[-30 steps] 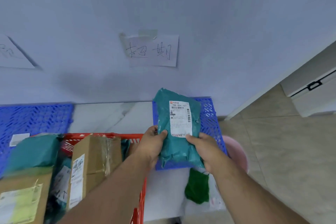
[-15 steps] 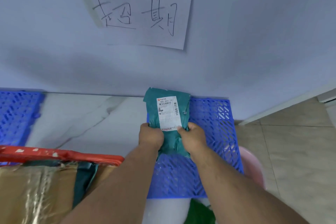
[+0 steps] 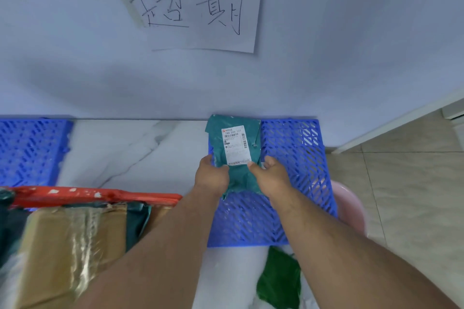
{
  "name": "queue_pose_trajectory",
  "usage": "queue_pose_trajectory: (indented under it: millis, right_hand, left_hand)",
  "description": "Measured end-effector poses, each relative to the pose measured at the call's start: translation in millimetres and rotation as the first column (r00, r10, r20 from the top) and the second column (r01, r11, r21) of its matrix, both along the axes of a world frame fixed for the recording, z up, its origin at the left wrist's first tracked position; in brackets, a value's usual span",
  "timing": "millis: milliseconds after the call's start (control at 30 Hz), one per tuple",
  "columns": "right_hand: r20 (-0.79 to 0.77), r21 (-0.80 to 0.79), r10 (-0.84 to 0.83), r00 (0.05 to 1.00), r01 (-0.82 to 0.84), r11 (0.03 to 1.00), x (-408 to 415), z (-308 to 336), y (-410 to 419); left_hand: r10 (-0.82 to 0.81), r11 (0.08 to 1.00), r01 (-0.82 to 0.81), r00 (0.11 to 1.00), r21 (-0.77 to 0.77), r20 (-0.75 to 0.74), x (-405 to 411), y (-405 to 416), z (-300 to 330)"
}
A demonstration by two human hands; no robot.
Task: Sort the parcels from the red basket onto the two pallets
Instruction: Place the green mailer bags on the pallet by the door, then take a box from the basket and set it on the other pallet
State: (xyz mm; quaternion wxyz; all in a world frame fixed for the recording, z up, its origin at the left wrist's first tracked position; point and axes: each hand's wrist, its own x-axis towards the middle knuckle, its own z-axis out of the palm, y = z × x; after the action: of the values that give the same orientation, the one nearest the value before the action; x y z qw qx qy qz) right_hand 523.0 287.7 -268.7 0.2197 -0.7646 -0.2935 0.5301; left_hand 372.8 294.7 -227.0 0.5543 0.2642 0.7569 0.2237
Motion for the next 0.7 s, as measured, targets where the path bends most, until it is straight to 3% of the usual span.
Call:
queue_pose_trajectory:
  millis: [67, 200, 367, 700]
  right_hand:
    - [0.023, 0.061, -0.010, 1.000, 0.009, 0.998, -6.2, 32.0, -12.0]
    - [-0.075, 0.161, -0.016, 0.997, 0.028, 0.987, -31.4, 102.3, -54.0]
    - [-0.130, 0.184, 0.013, 0.991, 0.011, 0.983, -101.1, 181.7, -117.7]
    - [-0.135, 0.218, 0.142, 0.981, -0.111, 0.970, -276.3, 250.0, -205.9]
  left_hand:
    - [-0.017, 1.000, 0.017, 1.000, 0.019, 0.015, -3.5, -16.9, 31.2]
    - [-0.073, 0.993, 0.066, 0.995, 0.093, 0.066, -27.1, -66.2, 100.5]
    - [-0.106, 0.985, 0.091, 0.990, 0.147, 0.096, -88.9, -132.6, 178.5]
    - [-0.113, 0.964, 0.106, 0.994, 0.244, 0.014, -263.6, -233.2, 251.3]
